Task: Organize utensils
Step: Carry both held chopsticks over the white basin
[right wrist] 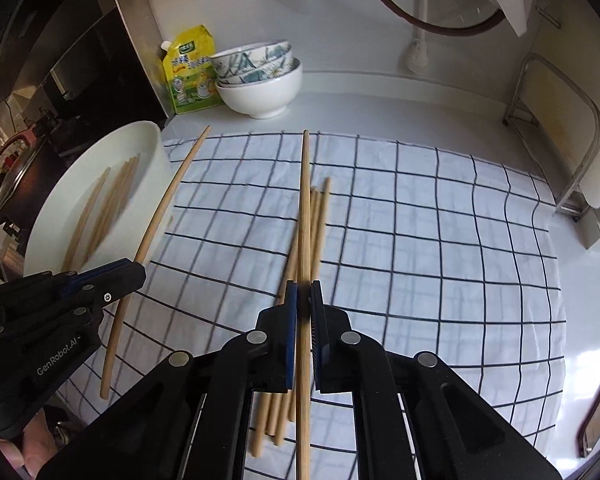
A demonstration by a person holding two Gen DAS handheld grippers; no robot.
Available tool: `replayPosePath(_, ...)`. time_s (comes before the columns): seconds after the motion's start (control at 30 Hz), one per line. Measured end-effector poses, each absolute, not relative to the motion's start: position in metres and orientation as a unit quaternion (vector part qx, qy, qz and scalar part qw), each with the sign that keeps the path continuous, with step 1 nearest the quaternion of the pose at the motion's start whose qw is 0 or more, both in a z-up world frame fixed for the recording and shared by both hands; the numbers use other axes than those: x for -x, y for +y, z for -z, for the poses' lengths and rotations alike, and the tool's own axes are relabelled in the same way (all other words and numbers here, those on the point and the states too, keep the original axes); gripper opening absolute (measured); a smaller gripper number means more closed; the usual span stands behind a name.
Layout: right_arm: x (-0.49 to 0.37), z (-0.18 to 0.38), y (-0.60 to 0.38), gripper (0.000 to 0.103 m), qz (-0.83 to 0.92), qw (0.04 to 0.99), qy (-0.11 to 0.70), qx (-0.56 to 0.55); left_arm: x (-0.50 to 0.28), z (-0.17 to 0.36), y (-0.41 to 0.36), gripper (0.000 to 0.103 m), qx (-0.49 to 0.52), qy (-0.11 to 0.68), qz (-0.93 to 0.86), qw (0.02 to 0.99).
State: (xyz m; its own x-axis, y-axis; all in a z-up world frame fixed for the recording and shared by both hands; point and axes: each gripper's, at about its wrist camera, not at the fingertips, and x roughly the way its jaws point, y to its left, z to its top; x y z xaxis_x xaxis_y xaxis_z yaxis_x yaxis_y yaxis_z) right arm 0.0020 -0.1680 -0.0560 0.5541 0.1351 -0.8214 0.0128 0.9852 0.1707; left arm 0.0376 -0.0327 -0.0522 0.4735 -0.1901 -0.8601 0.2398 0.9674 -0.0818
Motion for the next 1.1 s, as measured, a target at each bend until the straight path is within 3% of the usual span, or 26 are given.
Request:
replayPosePath(0.3, -0.045, 0.020, -0.077, 0.007, -0.112, 0.888, 0.443, -0.048, -0.056, 0.018, 0.065, 0.007, 0.007, 0.477, 0.053, 0.877)
replayPosePath(0.57, -0.092, 0.028, -0.001, 0.007, -0.164, 0.876, 0.452, -0.044, -0.089, 0.022, 0.142, 0.007, 0.016, 0.479, 0.007, 0.878)
replayPosePath(1.1, -0.139, 0.084, 0.036, 0.007, -0.141, 0.842, 0.519, -0.046, -0.140, 0.083, 0.156, 0.008, 0.017, 0.534, 0.029, 0.845)
